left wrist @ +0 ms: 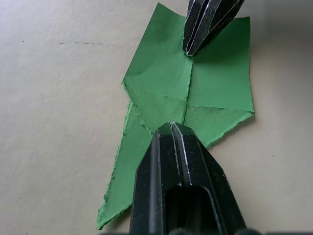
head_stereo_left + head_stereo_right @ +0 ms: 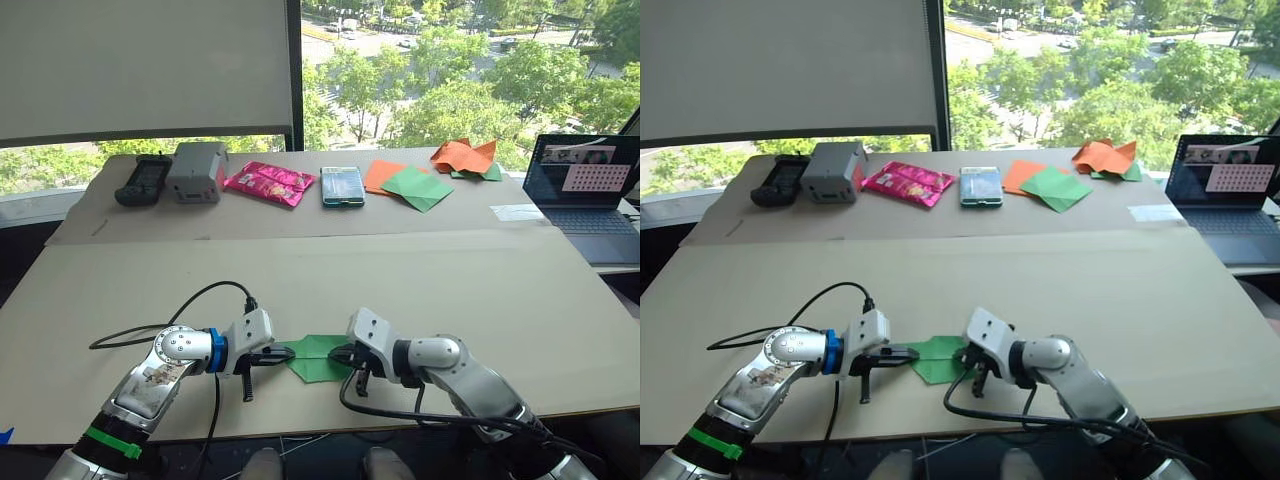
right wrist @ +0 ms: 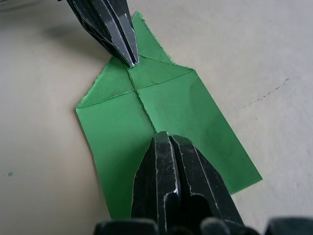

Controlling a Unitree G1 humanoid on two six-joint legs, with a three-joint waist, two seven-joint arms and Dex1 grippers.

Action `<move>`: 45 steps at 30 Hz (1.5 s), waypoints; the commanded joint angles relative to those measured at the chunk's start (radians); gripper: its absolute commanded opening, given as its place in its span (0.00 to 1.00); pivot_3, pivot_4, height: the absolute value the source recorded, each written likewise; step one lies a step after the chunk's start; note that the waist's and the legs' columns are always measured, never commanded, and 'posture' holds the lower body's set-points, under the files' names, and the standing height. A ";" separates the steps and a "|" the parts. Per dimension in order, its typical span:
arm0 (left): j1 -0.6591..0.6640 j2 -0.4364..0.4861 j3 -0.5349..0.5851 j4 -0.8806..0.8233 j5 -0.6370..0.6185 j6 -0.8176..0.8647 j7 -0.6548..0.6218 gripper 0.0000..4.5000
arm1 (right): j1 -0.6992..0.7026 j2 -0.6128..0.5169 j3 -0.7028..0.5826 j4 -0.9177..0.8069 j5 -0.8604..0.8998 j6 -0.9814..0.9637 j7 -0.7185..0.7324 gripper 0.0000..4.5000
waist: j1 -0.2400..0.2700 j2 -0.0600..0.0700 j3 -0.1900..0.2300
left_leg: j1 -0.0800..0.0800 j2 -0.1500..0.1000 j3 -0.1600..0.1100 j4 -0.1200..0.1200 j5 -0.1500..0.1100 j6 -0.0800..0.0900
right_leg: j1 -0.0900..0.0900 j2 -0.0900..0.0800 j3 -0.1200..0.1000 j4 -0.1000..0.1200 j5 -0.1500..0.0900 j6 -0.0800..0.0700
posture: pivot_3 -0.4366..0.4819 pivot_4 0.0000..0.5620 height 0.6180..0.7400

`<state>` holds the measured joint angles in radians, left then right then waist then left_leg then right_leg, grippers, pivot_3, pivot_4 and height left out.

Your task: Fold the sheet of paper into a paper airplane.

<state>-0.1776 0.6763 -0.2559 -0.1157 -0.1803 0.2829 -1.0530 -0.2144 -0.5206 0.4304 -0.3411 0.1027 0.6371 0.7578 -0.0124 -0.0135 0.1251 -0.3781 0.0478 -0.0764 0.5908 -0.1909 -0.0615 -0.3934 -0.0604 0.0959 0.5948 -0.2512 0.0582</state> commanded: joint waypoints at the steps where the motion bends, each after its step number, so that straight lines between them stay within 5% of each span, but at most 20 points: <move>1: 0.012 0.013 -0.017 0.032 0.030 0.003 -0.005 0.00 | 0.062 -0.063 -0.006 0.055 -0.026 0.094 -0.014 0.00 | 0.000 0.000 0.000 | 0.000 0.000 0.000 0.000 0.000 0.000 | 0.000 0.000 0.000 0.000 0.000 0.000 | 0.48 0.27 0.84; 13: 0.006 0.014 -0.017 0.051 0.033 -0.012 -0.009 0.00 | 0.093 -0.098 -0.074 -0.037 -0.003 0.089 -0.018 0.00 | 0.000 -0.003 0.000 | 0.000 0.000 0.000 0.000 0.000 0.000 | 0.000 -0.001 0.000 -0.001 0.000 0.000 | 0.48 0.27 0.84; 19: 0.003 0.009 -0.015 0.048 0.032 -0.006 -0.007 0.00 | 0.039 0.000 -0.178 -0.148 0.122 -0.007 -0.007 0.00 | -0.005 -0.001 0.003 | -0.003 0.000 0.000 0.000 0.000 0.000 | -0.003 0.000 0.000 -0.001 0.000 0.000 | 0.48 0.27 0.84; 31: -0.035 -0.005 -0.018 0.021 0.018 0.018 -0.012 0.00 | -0.033 0.032 0.022 0.024 -0.054 -0.016 -0.073 0.00 | -0.004 0.000 0.003 | -0.006 0.000 0.000 0.000 0.000 0.001 | -0.006 0.001 0.000 0.000 0.000 0.000 | 0.48 0.27 0.84; 45: -0.096 -0.105 -0.115 0.032 0.052 0.045 -0.007 0.00 | -0.006 0.014 0.071 0.010 -0.071 0.096 -0.065 0.00 | -0.004 0.000 0.001 | -0.005 0.000 0.000 0.000 0.002 0.003 | -0.003 0.001 0.000 0.001 0.000 0.000 | 0.48 0.27 0.84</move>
<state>-0.2695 0.5707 -0.3536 -0.0977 -0.1493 0.3309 -1.0620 -0.2514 -0.4881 0.4703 -0.3632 0.0517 0.6767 0.6899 -0.0160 -0.0138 0.1264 -0.3823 0.0478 -0.0766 0.5912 -0.1890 -0.0583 -0.3960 -0.0593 0.0958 0.5957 -0.2510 0.0587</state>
